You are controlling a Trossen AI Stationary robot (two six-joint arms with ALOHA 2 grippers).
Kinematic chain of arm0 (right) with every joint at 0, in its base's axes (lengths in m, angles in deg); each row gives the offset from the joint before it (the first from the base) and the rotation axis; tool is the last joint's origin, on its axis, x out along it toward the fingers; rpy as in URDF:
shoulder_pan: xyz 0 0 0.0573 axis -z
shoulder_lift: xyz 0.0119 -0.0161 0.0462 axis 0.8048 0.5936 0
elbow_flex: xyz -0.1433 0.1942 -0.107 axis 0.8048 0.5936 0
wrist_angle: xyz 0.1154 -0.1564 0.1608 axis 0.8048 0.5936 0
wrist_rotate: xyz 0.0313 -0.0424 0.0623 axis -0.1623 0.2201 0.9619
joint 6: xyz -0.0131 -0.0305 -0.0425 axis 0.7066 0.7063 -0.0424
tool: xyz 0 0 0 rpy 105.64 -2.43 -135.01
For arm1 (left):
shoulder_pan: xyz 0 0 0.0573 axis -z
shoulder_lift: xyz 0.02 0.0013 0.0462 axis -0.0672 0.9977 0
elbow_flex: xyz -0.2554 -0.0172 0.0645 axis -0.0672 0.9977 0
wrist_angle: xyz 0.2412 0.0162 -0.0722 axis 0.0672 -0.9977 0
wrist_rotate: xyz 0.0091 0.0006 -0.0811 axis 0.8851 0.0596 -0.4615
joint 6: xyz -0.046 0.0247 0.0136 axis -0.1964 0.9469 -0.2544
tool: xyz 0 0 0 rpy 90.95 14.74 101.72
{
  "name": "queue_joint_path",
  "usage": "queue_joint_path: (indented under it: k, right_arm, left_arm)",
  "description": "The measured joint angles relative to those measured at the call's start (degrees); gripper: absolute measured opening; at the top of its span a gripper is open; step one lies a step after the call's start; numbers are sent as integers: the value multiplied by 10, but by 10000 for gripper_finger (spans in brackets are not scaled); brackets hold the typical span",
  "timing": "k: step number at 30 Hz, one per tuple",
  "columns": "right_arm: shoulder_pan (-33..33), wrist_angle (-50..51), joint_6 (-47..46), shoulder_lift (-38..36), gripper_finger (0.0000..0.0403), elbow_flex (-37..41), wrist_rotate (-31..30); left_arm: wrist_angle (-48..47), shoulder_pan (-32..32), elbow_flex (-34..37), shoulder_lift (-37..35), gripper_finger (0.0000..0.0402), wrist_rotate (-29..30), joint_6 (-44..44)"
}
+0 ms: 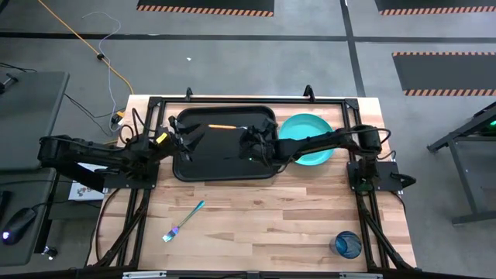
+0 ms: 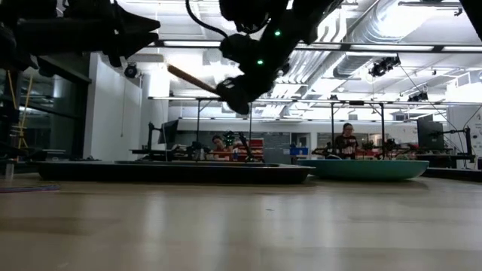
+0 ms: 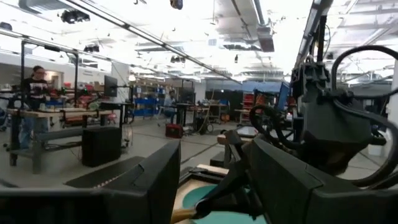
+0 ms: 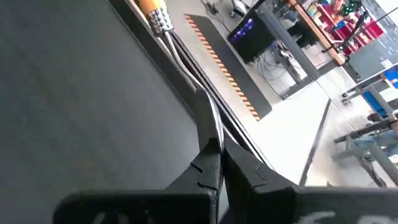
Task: Pick and place plate/cup/fork/spoon on tray
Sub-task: Put the yellow spoon on the black serving tray
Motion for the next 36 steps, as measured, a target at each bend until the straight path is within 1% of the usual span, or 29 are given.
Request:
queue_joint_path:
  k: [3, 7, 9, 12, 18, 21, 26, 32, 36]
  right_arm:
    - [0, 50, -15, -11, 0, 0, 4]
    - [-6, 111, -24, -22, 0, 0, 28]
    - [-10, 135, -29, -28, 0, 0, 43]
    - [-19, 166, -31, -35, 0, 0, 58]
    - [-38, 178, 0, -36, 0, 0, 98]
    - [-41, 178, 2, -36, 0, 0, 132]
    - [-37, 162, 7, -36, 0, 0, 172]
    - [-38, 118, 33, -36, 0, 0, 224]
    - [-38, 115, 42, -36, 0, 0, 227]
  left_arm:
    - [-16, 0, 0, -12, 188, -6, 8]
    - [-36, 0, -2, -18, 188, -17, 15]
    - [-75, 0, -16, -18, 188, -20, 18]
    - [-167, 0, -51, -17, 188, -29, 22]
    - [-422, 0, -140, -16, 188, -41, 21]
    - [-503, 0, -164, -15, 188, -53, 20]
    - [-507, 0, -168, -4, 188, -87, 20]
    - [-498, 0, -168, 46, 188, -115, 31]
    - [-500, 0, -174, 91, 188, -115, 41]
